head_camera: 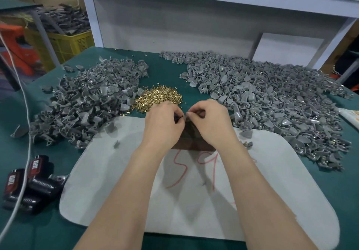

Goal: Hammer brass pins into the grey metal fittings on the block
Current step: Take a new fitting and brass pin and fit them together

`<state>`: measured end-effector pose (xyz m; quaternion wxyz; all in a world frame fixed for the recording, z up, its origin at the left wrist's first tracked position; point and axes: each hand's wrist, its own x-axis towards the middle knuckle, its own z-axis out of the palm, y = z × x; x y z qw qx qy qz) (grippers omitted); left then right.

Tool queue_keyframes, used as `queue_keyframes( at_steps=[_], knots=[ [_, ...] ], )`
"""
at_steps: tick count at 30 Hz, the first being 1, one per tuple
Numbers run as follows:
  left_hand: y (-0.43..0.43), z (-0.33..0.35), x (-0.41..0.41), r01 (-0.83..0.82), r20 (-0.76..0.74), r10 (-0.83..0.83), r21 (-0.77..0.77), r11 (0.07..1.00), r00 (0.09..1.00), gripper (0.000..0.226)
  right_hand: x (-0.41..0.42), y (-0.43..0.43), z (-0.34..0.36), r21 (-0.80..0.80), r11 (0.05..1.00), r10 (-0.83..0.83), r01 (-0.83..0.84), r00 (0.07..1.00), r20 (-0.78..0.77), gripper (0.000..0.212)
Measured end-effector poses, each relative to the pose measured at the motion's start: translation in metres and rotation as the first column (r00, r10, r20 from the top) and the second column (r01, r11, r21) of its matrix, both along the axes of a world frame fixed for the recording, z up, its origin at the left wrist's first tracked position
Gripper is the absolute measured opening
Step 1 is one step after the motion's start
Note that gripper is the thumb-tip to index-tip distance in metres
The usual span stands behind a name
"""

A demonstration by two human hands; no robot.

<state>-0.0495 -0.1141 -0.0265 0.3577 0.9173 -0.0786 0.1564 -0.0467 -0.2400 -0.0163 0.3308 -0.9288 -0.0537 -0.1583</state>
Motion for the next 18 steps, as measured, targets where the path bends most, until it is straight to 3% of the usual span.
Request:
queue_keyframes(
  at_steps=[13, 18],
  knots=[
    [0.0, 0.001, -0.001, 0.014, -0.004, -0.014, 0.03, 0.999, 1.0, 0.01, -0.002, 0.012, -0.002, -0.182, 0.982, -0.038, 0.046, 0.998, 0.05, 0.014],
    [-0.001, 0.002, -0.001, 0.015, -0.009, -0.015, 0.017, 1.0, 1.0, 0.009, -0.001, 0.012, -0.004, -0.142, 0.988, -0.055, 0.062, 0.997, 0.048, 0.012]
  ],
)
